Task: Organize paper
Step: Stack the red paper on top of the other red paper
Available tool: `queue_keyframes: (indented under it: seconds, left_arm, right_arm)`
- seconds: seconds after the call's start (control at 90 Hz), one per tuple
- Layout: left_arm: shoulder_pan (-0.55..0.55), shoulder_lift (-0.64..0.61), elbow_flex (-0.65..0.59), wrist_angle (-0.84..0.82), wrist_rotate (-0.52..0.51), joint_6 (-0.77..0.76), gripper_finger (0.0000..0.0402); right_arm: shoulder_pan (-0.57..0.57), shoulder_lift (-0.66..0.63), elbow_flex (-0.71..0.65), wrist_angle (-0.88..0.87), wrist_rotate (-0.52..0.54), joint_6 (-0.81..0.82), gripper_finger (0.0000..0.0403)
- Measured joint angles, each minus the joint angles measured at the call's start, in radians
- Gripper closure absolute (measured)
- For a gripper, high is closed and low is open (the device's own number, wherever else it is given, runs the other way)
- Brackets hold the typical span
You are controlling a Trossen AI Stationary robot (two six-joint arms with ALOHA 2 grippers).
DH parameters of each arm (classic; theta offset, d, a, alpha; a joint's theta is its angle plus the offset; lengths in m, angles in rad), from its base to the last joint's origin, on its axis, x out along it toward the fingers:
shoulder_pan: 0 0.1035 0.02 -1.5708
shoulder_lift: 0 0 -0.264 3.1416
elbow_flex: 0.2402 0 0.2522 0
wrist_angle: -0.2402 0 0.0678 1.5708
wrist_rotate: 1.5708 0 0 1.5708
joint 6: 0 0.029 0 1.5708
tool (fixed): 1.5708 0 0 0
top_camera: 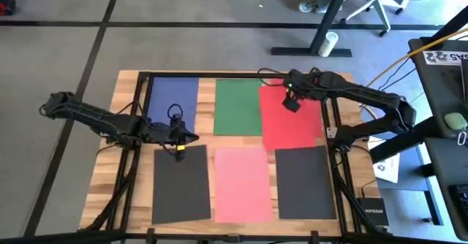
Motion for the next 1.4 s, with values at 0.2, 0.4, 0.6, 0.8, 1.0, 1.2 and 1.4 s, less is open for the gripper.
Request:
queue_keyframes:
  seconds: [0.2,0.4,0.6,0.8,1.0,1.2,1.4]
  left_arm:
    - [-0.008,0.000,0.000,0.000,-0.012,-0.002,0.0401]
    - [-0.008,0.000,0.000,-0.002,-0.013,-0.008,0.0401]
    - [-0.008,0.000,0.000,-0.002,-0.015,-0.008,0.0401]
    - [-0.008,0.000,0.000,-0.002,-0.015,-0.013,0.0401]
    - [-0.008,0.000,0.000,-0.004,-0.015,-0.013,0.0401]
    - [-0.008,0.000,0.000,-0.005,-0.016,-0.017,0.0401]
    - [-0.008,0.000,0.000,-0.010,-0.016,-0.020,0.0401]
  right_arm:
    - [-0.105,0.000,0.000,-0.003,0.039,-0.065,0.0403]
    - [-0.185,0.000,0.000,0.021,0.057,-0.139,0.0403]
    - [-0.234,0.001,0.000,0.055,0.029,-0.188,0.0403]
    - [-0.234,0.001,-0.015,0.087,-0.018,-0.189,0.0403]
    - [-0.234,0.001,-0.111,0.104,-0.034,-0.169,0.0403]
    - [-0.234,0.002,-0.215,0.160,-0.034,-0.146,0.0403]
    - [-0.246,0.002,-0.241,0.189,-0.034,-0.129,0.0403]
